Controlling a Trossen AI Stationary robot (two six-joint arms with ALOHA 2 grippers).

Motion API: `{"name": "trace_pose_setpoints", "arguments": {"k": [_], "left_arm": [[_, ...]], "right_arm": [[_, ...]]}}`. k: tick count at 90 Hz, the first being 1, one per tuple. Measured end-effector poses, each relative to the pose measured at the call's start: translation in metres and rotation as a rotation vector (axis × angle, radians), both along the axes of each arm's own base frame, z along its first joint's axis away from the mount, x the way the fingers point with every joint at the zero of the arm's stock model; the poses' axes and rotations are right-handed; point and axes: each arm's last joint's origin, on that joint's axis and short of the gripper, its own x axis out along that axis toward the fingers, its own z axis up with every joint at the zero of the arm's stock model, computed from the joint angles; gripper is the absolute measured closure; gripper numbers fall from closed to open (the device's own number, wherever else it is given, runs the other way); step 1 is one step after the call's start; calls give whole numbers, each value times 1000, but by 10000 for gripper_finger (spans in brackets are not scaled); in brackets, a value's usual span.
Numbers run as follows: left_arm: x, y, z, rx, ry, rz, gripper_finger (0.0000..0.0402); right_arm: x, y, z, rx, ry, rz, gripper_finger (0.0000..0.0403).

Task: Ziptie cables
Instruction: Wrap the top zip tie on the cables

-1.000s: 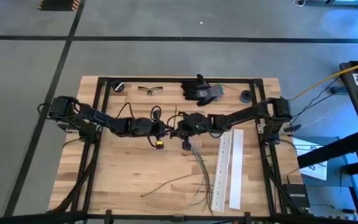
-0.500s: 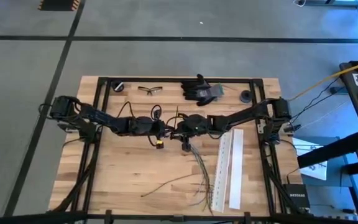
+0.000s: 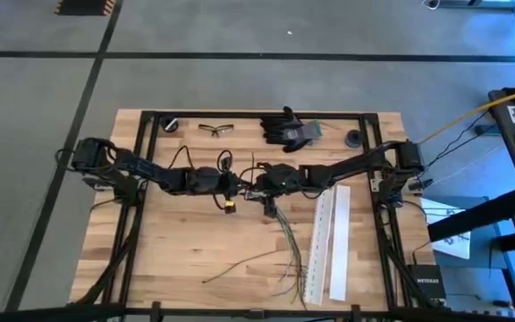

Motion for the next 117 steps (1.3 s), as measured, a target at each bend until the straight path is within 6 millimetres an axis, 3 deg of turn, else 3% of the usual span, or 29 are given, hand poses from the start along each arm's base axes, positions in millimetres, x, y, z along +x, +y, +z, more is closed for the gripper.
{"name": "trace_pose_setpoints", "arguments": {"k": [21,39,80,97,117], "left_arm": [[-1,0,-2,-5,22,-3,402],[3,2,-19,20,82,-2,402],[12,3,-61,28,138,3,402],[13,-3,-59,60,123,-30,402],[13,-5,-60,75,128,-44,402]], "right_arm": [[-11,0,11,-14,68,6,260],[-17,0,19,1,82,-17,260],[-25,-4,1,-4,113,-166,261],[-24,-28,4,158,-9,-279,261],[-41,-50,-15,326,33,-318,261]]}}
